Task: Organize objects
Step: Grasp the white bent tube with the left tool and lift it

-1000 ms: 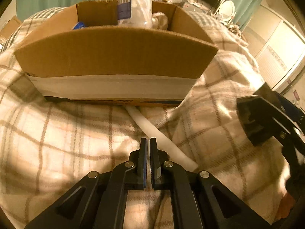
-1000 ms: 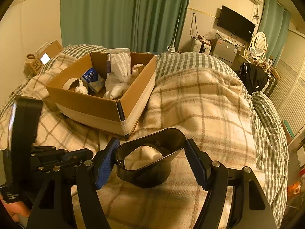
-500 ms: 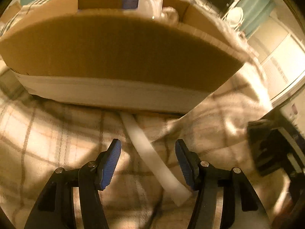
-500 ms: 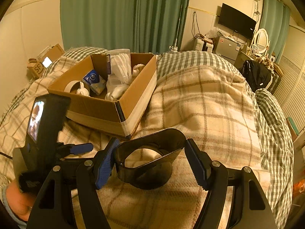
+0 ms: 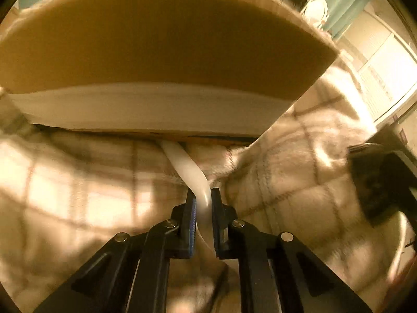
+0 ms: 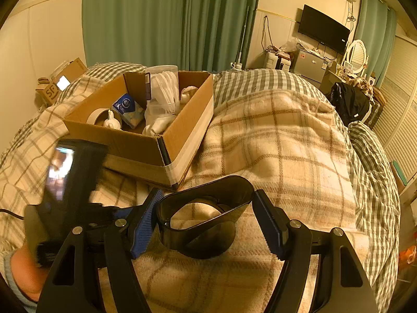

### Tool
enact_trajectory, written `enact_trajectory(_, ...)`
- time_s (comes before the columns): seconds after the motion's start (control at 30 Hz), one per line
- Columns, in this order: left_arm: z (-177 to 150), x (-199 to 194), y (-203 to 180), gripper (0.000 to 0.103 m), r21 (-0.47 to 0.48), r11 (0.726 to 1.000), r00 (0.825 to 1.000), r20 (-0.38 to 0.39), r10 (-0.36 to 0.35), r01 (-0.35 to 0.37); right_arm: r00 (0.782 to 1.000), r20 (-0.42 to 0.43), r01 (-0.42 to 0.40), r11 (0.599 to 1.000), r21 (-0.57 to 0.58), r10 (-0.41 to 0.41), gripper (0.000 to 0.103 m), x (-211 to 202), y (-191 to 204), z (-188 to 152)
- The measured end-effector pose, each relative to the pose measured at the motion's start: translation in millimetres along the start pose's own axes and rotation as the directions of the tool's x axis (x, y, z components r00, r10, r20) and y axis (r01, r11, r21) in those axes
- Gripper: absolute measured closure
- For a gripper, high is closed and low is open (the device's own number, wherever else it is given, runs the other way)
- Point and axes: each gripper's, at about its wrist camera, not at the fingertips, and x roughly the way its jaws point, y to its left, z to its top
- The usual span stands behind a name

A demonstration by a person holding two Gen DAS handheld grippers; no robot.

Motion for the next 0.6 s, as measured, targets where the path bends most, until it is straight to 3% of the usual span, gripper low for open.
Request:
enact_trajectory(0.3, -19.1, -64.5, 18.1, 0.095, -0.009, 0.998, 0.991, 0.119, -0.055, 0.056, 1.0, 0.009, 0.009, 1.0, 0.003, -0.009, 0.033, -9.4, 3.7, -0.4)
enact_trajectory(0.47, -15.8, -87.4, 1.2, 0.095, 0.012, 0.999, 0.982, 0.18, -0.049, 0.048, 1.0, 0.021, -0.003, 1.0, 0.002, 0.003, 0.033, -25.4, 9.4, -1.5)
enact_trajectory(0.6, -15.8, -126.9, 15.3, 0.095, 0.016, 0.999, 0.974, 0.22, -0.054, 0.051, 0.998, 0.055, -0.019, 1.0, -0.006, 0.019, 0.033, -45.2, 17.5, 5.4)
